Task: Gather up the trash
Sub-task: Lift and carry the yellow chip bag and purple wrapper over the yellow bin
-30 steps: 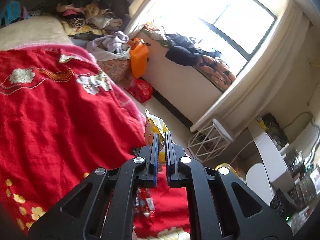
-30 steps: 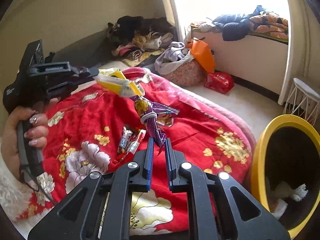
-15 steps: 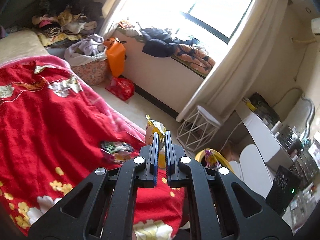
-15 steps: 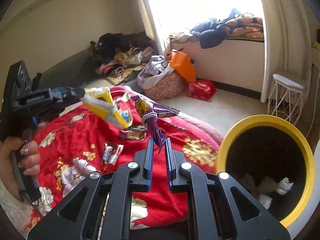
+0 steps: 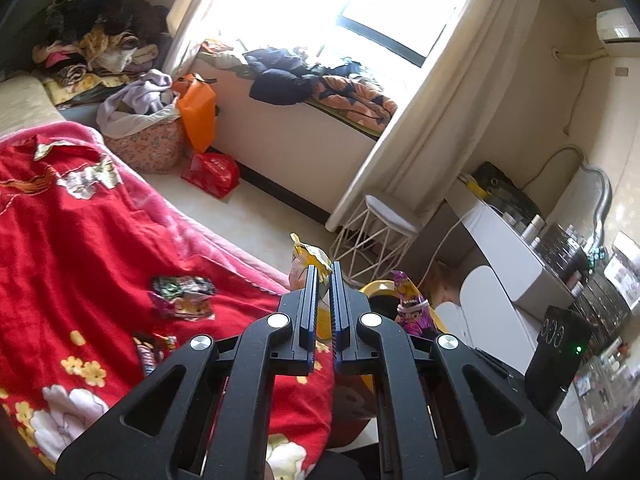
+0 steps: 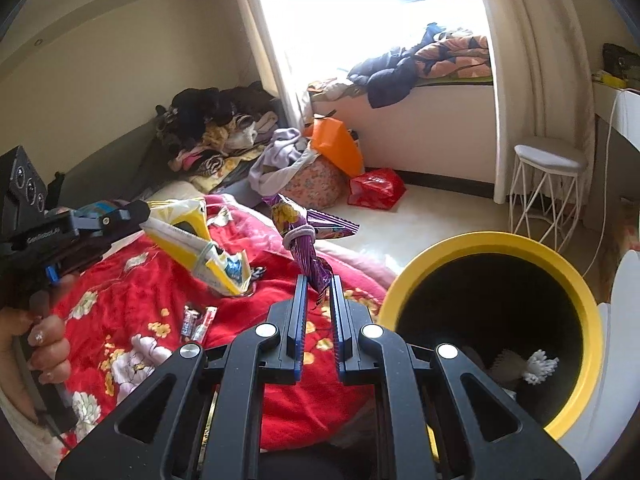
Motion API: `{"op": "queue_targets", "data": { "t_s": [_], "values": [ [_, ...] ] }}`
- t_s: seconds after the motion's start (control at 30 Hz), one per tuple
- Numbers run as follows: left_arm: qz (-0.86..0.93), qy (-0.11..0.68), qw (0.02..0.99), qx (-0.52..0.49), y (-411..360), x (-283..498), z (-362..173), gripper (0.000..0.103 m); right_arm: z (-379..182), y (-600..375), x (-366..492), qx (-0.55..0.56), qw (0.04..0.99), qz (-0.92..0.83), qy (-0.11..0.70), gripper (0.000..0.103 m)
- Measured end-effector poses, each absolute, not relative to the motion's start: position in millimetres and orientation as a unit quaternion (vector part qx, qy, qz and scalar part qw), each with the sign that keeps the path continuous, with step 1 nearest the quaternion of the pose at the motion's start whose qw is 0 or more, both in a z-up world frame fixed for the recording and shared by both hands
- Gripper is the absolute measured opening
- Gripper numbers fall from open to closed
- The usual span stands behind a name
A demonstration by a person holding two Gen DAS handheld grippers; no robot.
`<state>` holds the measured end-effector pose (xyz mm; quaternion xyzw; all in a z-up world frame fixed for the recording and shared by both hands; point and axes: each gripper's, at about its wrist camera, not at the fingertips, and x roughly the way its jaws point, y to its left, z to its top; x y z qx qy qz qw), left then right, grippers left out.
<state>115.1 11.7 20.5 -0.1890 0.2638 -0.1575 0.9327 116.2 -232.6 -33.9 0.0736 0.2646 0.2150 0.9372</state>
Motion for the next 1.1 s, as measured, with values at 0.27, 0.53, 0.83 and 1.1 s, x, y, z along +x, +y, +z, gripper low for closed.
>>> {"op": "queue_targets", "data": {
  "t_s": [0.27, 0.53, 0.83, 1.1],
  "values": [
    [-0.174, 0.263, 0.932, -0.180, -6, 114, 23, 0.003, -33, -253, 113, 0.084, 0.943, 0.194, 0.257, 0.011],
    [-0.191, 0.264, 0.931, -0.166, -25, 114, 24, 0.003, -32, -272, 112, 0.095, 0.948, 0.172, 0.252, 0.011],
    [-0.210, 0.268, 0.928, -0.151, -47, 115, 24, 0.003, -35, -292, 111, 0.110, 0.950, 0.153, 0.249, 0.011],
    [-0.224, 0.274, 0.925, -0.137, -69, 117, 20, 0.003, -42, -308, 112, 0.123, 0.951, 0.132, 0.251, 0.009]
  ]
}}
